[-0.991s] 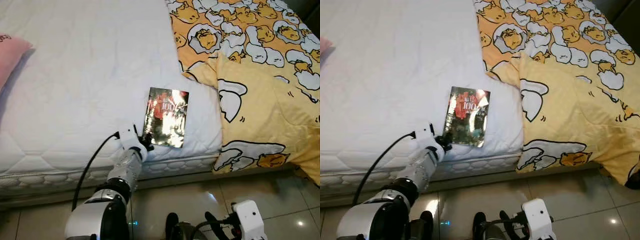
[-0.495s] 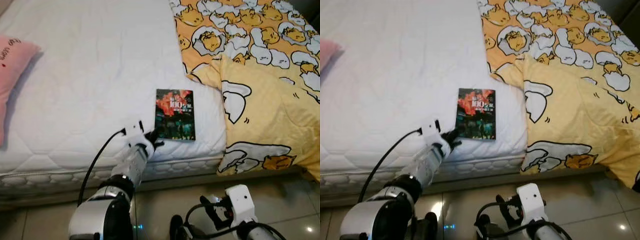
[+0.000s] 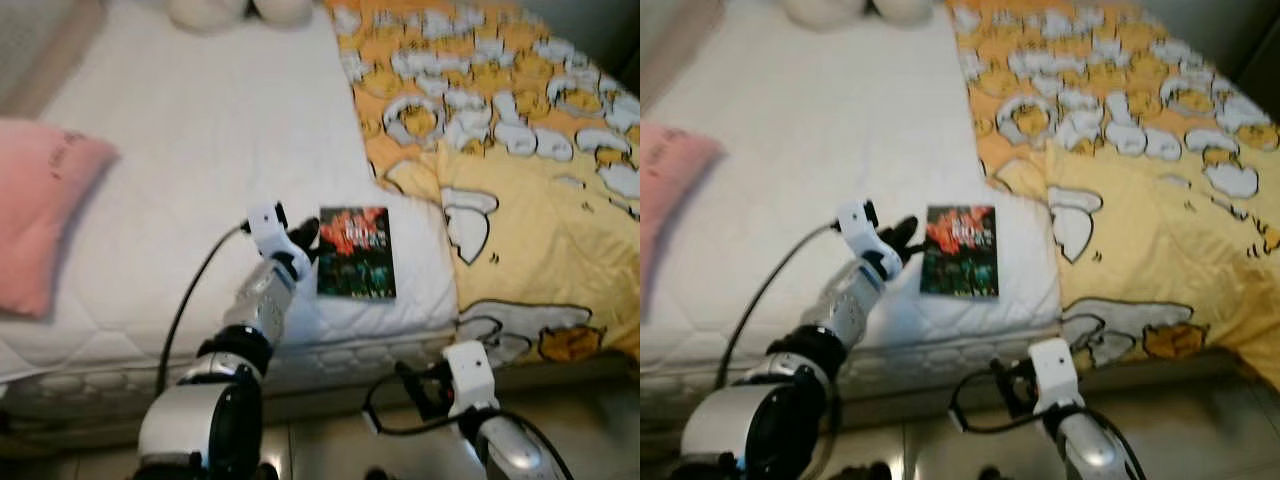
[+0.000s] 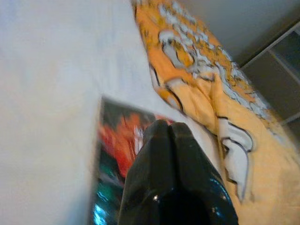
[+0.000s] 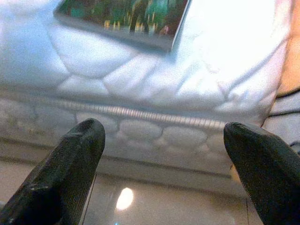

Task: Clean up the room

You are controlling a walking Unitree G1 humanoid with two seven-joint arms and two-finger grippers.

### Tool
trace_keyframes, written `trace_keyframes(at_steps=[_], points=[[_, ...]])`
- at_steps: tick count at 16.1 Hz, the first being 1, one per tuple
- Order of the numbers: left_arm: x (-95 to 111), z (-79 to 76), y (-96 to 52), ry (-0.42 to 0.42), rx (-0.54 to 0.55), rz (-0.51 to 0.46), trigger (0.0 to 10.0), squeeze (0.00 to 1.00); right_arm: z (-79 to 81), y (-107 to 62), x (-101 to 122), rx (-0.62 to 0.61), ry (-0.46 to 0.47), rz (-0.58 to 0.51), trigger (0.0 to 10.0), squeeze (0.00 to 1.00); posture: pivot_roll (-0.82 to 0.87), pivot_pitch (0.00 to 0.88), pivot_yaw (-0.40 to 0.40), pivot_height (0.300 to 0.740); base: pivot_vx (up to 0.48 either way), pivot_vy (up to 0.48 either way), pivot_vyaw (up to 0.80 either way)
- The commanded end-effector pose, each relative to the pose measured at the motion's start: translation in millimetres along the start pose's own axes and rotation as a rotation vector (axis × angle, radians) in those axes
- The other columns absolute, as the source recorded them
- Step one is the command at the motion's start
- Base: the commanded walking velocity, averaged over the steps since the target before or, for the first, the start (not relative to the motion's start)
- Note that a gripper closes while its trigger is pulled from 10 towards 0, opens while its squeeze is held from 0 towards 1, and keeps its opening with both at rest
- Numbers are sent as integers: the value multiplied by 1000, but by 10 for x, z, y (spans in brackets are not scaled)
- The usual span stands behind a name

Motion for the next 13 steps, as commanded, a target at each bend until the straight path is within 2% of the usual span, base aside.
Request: trace_keyframes(at_steps=[1, 2, 3, 5, 7, 9, 11, 13], points=[[66, -3, -16, 217, 4, -48, 10000, 0, -108, 4, 107, -73, 28, -73, 10000, 0, 39, 45, -12, 740, 0, 0, 0], [154, 68, -70, 527, 25, -107, 10000, 1000, -302, 6, 264, -215, 83, -148, 10000, 0, 44, 51, -7, 740, 0, 0, 0], [171, 173, -99, 513, 72, -103, 10000, 1000, -356, 1, 290, -255, 100, -158, 10000, 0, 38, 50, -1, 740, 0, 0, 0], [189, 476, -257, 469, 153, -110, 10000, 1000, -424, -11, 430, -309, 151, -224, 10000, 0, 18, 37, 19, 740, 0, 0, 0], [132, 595, -441, 467, 158, -139, 10000, 1000, -495, -56, 676, -354, 177, -328, 10000, 0, 29, 21, 26, 740, 0, 0, 0], [32, 546, -581, 487, 143, -155, 10000, 1000, -524, -122, 730, -405, 180, -359, 10000, 0, 51, 0, 31, 740, 0, 0, 0], [-94, 470, -747, 507, 103, -132, 10000, 1000, -456, -217, 544, -434, 169, -308, 10000, 0, 65, 0, 37, 740, 0, 0, 0], [-215, 575, -1030, 517, 121, -90, 10000, 1000, -337, -338, 351, -421, 176, -259, 10000, 0, 73, 0, 33, 740, 0, 0, 0]])
Point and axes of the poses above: a point about 5 cm out from each wrist's last joint towards the gripper, its own y axis pointing out of the wrist towards the gripper, its own x axis along the axis of the wrist's last joint, z = x × y, the point moved 1 cm from there along y, pointing out of the wrist towards the gripper, and after that the axes turned 11 degrees about -y, right-handed, at the moved point
